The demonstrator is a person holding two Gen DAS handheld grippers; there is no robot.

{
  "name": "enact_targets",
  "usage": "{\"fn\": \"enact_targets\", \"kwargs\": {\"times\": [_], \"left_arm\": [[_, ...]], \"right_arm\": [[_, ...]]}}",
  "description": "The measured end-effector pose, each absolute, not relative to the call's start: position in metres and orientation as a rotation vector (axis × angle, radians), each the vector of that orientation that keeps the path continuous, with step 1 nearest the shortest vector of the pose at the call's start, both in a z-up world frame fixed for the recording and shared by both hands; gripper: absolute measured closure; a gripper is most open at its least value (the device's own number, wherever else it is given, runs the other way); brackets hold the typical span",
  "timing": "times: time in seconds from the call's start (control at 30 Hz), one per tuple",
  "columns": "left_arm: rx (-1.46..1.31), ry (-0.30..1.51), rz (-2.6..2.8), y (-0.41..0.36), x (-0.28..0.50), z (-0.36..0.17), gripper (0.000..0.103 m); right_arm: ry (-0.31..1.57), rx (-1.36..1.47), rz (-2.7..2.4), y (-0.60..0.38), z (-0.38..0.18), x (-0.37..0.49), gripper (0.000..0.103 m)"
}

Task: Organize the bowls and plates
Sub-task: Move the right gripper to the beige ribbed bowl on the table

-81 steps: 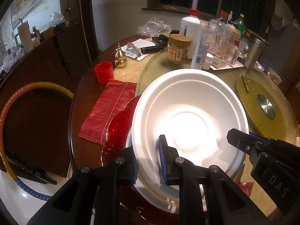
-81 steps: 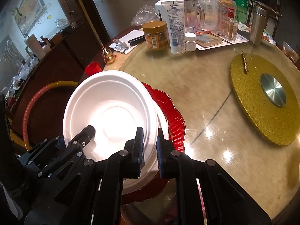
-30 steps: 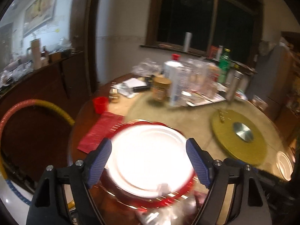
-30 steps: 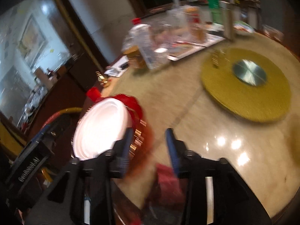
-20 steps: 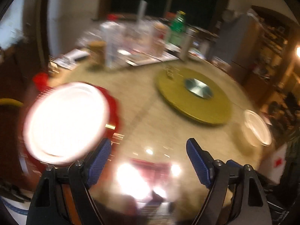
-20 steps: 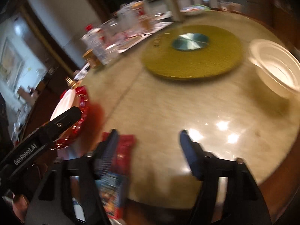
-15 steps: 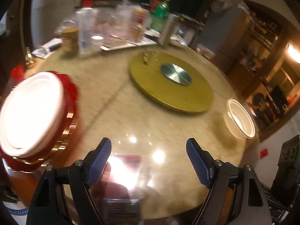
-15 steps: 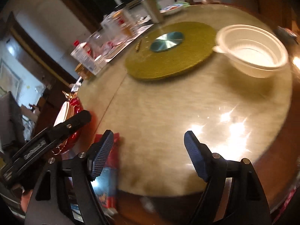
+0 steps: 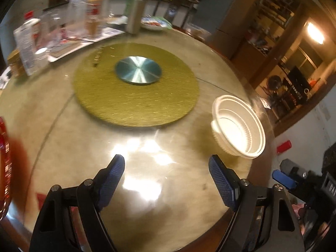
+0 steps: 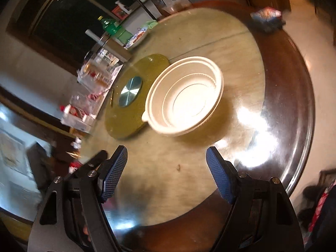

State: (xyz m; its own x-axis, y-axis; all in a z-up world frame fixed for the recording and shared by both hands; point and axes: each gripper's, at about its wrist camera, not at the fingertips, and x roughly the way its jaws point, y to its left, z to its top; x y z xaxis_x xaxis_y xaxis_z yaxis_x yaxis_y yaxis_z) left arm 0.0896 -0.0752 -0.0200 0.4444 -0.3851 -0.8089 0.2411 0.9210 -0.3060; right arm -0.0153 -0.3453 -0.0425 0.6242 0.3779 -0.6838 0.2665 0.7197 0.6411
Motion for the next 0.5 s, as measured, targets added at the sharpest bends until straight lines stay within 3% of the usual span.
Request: {"fn": "enact_targets", "kwargs": {"times": [0.13, 0.5], "left_arm": [[-0.144, 1.06, -0.418, -0.101, 0.102, -0.018, 0.021], [-0.109, 1.159, -0.489, -0.173, 0.134, -0.034, 0.021]], "right_arm": [[0.957, 0.912, 0.077, -0.372, -0.055, 0.001, 0.024], [0.997, 0.897, -0.041, -0.397, -0.072, 0.041, 0.024]]}}
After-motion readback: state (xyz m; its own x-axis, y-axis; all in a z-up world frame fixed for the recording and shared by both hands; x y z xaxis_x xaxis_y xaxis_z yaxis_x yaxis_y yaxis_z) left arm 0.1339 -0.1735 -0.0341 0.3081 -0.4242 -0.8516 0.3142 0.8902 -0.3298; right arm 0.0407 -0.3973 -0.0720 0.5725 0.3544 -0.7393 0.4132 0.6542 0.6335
